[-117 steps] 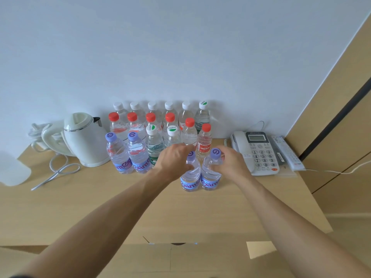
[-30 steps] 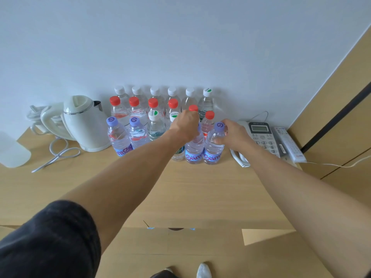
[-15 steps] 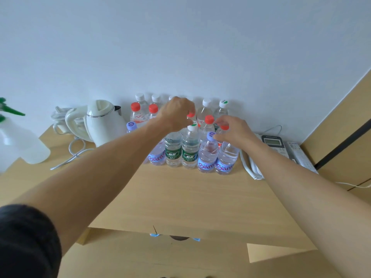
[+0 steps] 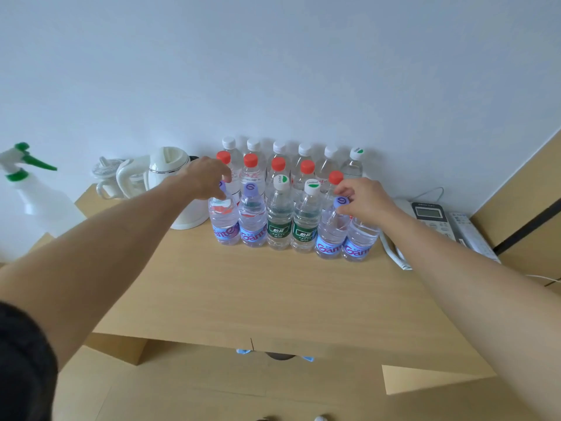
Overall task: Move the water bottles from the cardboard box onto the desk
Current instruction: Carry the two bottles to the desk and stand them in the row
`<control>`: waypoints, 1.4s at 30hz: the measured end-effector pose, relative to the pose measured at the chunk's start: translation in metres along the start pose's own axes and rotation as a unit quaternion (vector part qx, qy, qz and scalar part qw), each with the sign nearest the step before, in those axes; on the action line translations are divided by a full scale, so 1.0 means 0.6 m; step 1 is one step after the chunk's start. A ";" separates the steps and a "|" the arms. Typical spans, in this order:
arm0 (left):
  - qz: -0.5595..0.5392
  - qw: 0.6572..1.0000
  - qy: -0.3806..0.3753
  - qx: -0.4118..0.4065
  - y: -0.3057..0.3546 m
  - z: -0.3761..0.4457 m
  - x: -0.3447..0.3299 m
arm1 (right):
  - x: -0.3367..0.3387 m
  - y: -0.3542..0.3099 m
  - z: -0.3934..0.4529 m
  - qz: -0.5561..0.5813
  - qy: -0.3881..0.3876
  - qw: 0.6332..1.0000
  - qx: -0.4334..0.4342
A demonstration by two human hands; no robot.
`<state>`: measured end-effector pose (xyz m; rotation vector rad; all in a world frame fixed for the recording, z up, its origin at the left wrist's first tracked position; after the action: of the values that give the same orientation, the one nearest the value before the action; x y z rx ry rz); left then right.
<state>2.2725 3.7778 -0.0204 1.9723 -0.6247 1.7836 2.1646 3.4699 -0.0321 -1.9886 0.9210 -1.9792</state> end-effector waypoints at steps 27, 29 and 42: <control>-0.051 0.998 0.018 -0.015 -0.031 0.002 -0.045 | -0.001 -0.013 -0.005 -0.043 0.045 0.998 -0.027; -0.047 0.999 0.019 -0.010 -0.034 0.000 -0.046 | 0.000 -0.013 -0.006 -0.043 0.048 0.998 -0.028; -0.041 0.994 0.036 -0.090 0.090 0.043 -0.032 | -0.003 -0.013 -0.007 -0.057 0.053 0.997 -0.029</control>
<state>2.2608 3.7198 -0.0422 1.7804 -0.6468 1.6796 2.1630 3.4782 -0.0288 -2.0269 0.9157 -2.1609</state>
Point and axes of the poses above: each hand's wrist, its own z-axis towards the middle knuckle, its own x-axis out of the back of the hand, y = z × x, the point moved 8 cm from there along z, towards the middle knuckle, and after that the axes turned 11 degrees about -x, right-handed, at the moved point
